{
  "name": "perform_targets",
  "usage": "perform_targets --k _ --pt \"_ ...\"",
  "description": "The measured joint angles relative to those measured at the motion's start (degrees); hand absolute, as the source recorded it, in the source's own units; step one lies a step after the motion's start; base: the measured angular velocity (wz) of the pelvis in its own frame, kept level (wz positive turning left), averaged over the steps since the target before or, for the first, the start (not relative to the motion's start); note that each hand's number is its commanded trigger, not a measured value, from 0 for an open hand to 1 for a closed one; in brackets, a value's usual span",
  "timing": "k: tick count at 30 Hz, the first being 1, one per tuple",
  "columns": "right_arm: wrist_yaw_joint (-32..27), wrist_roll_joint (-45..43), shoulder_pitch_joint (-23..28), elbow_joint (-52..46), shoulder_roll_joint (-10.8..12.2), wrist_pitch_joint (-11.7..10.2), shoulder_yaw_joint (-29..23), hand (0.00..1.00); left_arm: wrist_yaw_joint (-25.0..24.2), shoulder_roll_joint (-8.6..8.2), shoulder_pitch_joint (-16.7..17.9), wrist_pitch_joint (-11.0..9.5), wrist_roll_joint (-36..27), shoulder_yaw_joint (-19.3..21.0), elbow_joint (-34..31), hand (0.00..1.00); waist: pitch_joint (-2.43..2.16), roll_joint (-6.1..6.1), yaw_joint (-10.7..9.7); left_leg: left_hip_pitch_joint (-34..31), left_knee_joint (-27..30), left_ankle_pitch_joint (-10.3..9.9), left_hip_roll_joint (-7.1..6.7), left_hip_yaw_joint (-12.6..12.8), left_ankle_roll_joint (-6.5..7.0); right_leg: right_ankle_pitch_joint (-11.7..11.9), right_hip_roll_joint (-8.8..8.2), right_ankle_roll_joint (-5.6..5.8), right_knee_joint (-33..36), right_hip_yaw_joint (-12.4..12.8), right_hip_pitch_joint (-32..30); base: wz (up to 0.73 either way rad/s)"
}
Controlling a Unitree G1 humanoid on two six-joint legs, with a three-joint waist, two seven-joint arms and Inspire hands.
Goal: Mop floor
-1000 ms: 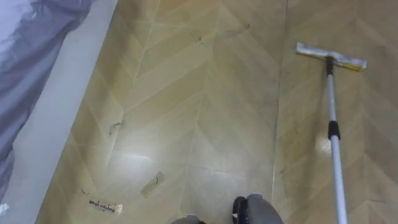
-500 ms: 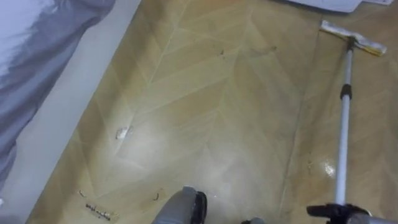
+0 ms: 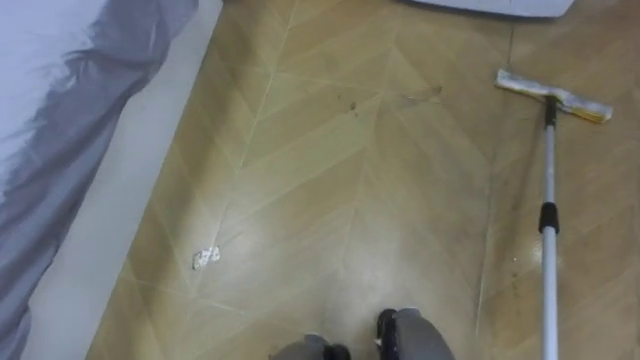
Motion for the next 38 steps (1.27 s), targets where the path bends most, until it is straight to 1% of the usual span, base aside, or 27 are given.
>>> perform_targets --k 1,2,3,4,5,6,7,8,9,10,12,15,17,18,19,21,22,23,24,26,27,29,30,32,33,34,38 --pt "0.34 -0.70 -2.21 0.46 -0.51 0.83 -0.72 1.00 0.34 0.03 -0.06 -0.01 -0.09 0.13 0.04 0.00 0.12 -0.36 1.14 1.07 0.05 -0.31 0.75 0.60 -0.52 -0.11 0.76 -0.28 -0.35 0.31 1.04 -0.18" --pt "0.43 -0.69 -3.51 0.83 -0.87 1.17 -0.72 1.00 0.51 0.03 -0.12 -0.01 -0.10 0.45 0.07 0.00 0.13 -0.55 1.73 1.45 0.07 -0.39 1.04 0.82 -0.67 -0.12 0.98 -0.43 -0.46 0.38 1.39 -0.24" --pt "0.59 -0.94 -6.90 1.65 -1.76 1.63 -1.29 1.00 0.87 0.10 -0.14 -0.02 -0.03 1.60 -0.20 0.00 0.14 -1.27 2.26 1.94 -0.17 -0.40 1.32 1.33 -0.70 -0.09 1.21 -0.70 -0.36 1.05 1.57 -0.20" --pt "1.14 -0.96 -10.78 1.73 -2.93 1.73 -1.38 1.00 1.24 0.25 -0.49 -0.10 -0.01 2.61 -0.07 0.00 0.28 -1.69 2.83 2.22 -0.65 -0.40 1.67 1.70 -0.69 0.54 1.59 -0.63 -0.57 1.35 1.55 -0.20" --pt "1.49 -0.95 -12.61 1.61 -3.63 1.66 -1.38 1.00 1.29 0.43 -0.89 -0.16 0.05 2.82 0.15 0.00 0.38 -1.87 3.40 2.28 -0.73 -0.40 2.02 1.93 -0.68 0.96 1.92 -0.73 -0.86 1.46 1.55 -0.25" --pt "2.15 -0.86 -16.24 1.42 -4.64 1.22 -1.42 1.00 1.32 0.87 -1.52 -0.33 0.05 3.32 0.30 0.00 0.62 -2.30 4.25 2.37 -1.11 -0.25 2.58 2.10 -0.92 1.89 2.59 -1.05 -1.78 1.59 1.68 -0.19" --pt "2.34 -0.85 -17.86 1.39 -4.95 0.86 -1.55 1.00 1.33 1.25 -1.65 -0.59 0.04 3.32 0.32 0.00 0.73 -2.50 4.53 2.53 -1.44 -0.02 2.76 2.08 -1.17 2.29 2.74 -1.26 -2.34 1.48 1.92 -0.12" --pt "3.04 -0.86 -20.04 1.00 -5.47 0.44 -1.85 1.00 1.54 1.80 -1.78 -1.05 0.04 3.31 0.79 0.00 0.85 -2.59 5.18 3.37 -2.38 0.46 3.40 1.86 -1.49 3.17 3.23 -1.64 -4.04 1.05 3.17 0.00" --pt "3.99 -0.84 -22.06 0.54 -5.94 0.33 -2.18 1.00 2.15 1.96 -1.78 -1.01 0.04 3.32 1.10 0.00 0.83 -2.62 5.41 4.66 -3.61 1.01 3.84 1.37 -1.91 4.02 3.65 -1.93 -6.11 0.57 4.94 0.14" --pt "4.63 -0.77 -23.32 0.86 -6.05 1.26 -3.62 1.00 2.44 2.04 -1.71 -0.52 0.10 3.35 1.36 0.00 0.85 -2.62 5.46 6.05 -5.20 1.53 4.11 0.67 -2.27 4.65 3.85 -2.11 -8.24 -0.11 6.81 0.16" --pt "5.75 -0.81 -23.48 2.29 -6.03 2.09 -4.37 1.00 2.41 2.02 -1.41 0.03 0.70 3.34 1.49 0.00 0.91 -2.84 5.65 8.34 -7.90 2.64 4.34 0.11 -2.74 5.54 3.91 -2.38 -11.10 -0.83 9.50 0.22" --pt "7.32 -1.17 -18.25 2.19 -6.01 0.64 -3.92 1.00 2.11 1.97 -1.24 0.44 3.01 4.29 2.93 0.00 0.84 -3.05 5.64 13.29 -13.10 4.30 4.50 -0.84 -3.20 6.56 4.14 -2.66 -15.86 -1.53 14.60 0.11" --pt "8.05 -2.61 -14.56 2.18 -5.74 -0.08 -2.72 1.00 2.07 2.04 -1.31 0.57 3.20 4.93 3.62 0.00 0.61 -2.74 5.47 16.60 -15.85 4.76 5.16 -0.97 -3.51 7.25 4.98 -2.80 -19.15 -1.56 18.17 -0.06" --pt "8.24 -3.54 -12.02 2.38 -5.27 -0.95 -2.62 1.00 2.01 1.94 -1.15 0.57 3.25 5.92 4.63 0.00 0.54 -2.62 5.34 19.32 -18.45 5.34 5.61 -1.04 -3.73 8.01 5.62 -2.90 -22.04 -1.40 21.06 -0.09" --pt "8.30 -3.88 -10.26 2.36 -4.93 -1.39 -2.33 1.00 2.01 1.96 -1.01 0.58 3.55 6.33 4.81 0.00 0.49 -2.73 5.10 20.85 -20.12 5.80 5.71 -1.03 -3.88 8.36 5.89 -2.97 -23.57 -1.28 22.67 -0.04" --pt "7.94 -7.72 -4.46 2.87 -3.94 -2.94 -1.69 1.00 2.09 1.64 -0.08 0.34 5.11 8.48 4.79 0.00 -0.22 -2.67 4.16 26.57 -25.54 6.96 6.13 -0.99 -4.25 9.03 6.62 -3.07 -28.15 -1.27 28.11 0.00" --pt "7.61 -9.05 -3.12 3.17 -3.82 -3.11 -1.65 1.00 2.24 1.50 0.42 0.11 5.08 9.09 4.90 0.00 -0.57 -2.57 3.80 27.89 -26.60 7.11 6.18 -1.07 -4.31 9.01 6.73 -3.09 -28.84 -1.27 29.20 0.00" --pt "6.82 -12.18 -0.59 3.62 -3.49 -3.14 -1.67 1.00 2.66 1.26 1.67 -0.13 5.03 9.91 4.45 0.00 -1.21 -2.65 3.01 30.24 -28.67 7.44 6.23 -1.27 -4.42 8.80 6.91 -3.15 -30.08 -1.31 31.13 0.04" --pt "5.83 -15.00 1.79 3.63 -2.88 -3.07 -1.82 1.00 3.35 0.72 2.83 -0.07 5.09 11.40 4.05 0.00 -1.57 -2.78 1.93 33.03 -30.30 7.82 6.26 -0.86 -4.58 8.72 7.20 -3.21 -31.40 -1.28 33.26 0.00" --pt "5.33 -18.56 4.28 3.67 -1.32 -2.96 -1.92 1.00 4.08 0.14 3.72 0.08 5.80 12.67 4.20 0.00 -1.49 -3.26 0.56 36.35 -32.38 8.78 6.36 -0.44 -5.06 8.65 7.32 -3.32 -32.78 -1.27 36.15 -0.02" --pt "5.38 -19.14 5.50 3.64 -0.31 -2.94 -1.93 1.00 4.24 -0.21 3.73 0.07 6.49 13.15 4.57 0.00 -1.61 -3.59 0.14 37.98 -33.88 9.18 6.34 -0.44 -5.30 8.40 7.41 -3.49 -33.57 -0.92 37.24 -0.07" --pt "5.52 -20.11 6.55 3.62 0.96 -2.94 -2.20 1.00 4.22 -0.54 3.55 0.04 6.89 13.32 4.80 0.00 -1.59 -4.03 -0.32 39.59 -35.18 9.21 6.47 -0.29 -5.34 8.10 7.77 -3.67 -33.52 -0.37 38.07 -0.11" --pt "5.99 -21.13 7.01 3.59 1.39 -2.94 -3.07 1.00 4.16 -0.71 3.63 0.09 6.91 13.34 4.98 0.00 -1.43 -4.01 -0.66 40.77 -35.85 9.22 6.97 0.05 -5.35 8.05 8.04 -3.73 -33.61 0.05 38.86 -0.13" --pt "6.66 -22.53 7.35 3.13 1.66 -2.86 -3.58 1.00 3.62 -0.72 3.66 0.55 7.33 13.56 6.01 0.00 -1.40 -4.29 -1.24 42.24 -36.43 9.22 7.09 0.04 -5.36 7.99 8.25 -3.79 -33.74 0.41 40.10 -0.11" --pt "7.23 -23.26 7.43 2.68 1.67 -2.40 -4.45 1.00 2.92 -0.70 3.57 1.22 7.92 13.84 6.20 0.00 -1.34 -4.45 -1.43 42.65 -36.44 9.22 7.13 0.19 -5.36 7.97 8.33 -3.79 -33.92 0.56 40.76 -0.07" --pt "7.81 -23.89 7.36 2.02 1.68 -1.51 -5.27 1.00 2.35 -0.70 3.59 1.57 8.35 14.48 6.48 0.00 -1.31 -4.54 -1.36 43.07 -36.52 9.21 7.16 0.46 -5.36 7.98 8.49 -3.77 -34.06 0.99 41.18 -0.08" --pt "9.25 -24.31 7.32 0.86 1.77 -0.32 -6.12 1.00 0.66 -0.44 4.21 3.21 8.43 15.98 6.99 0.00 -1.30 -4.46 -1.20 44.14 -36.56 9.21 7.18 0.60 -5.36 8.29 8.74 -3.52 -34.30 1.71 42.02 -0.04"
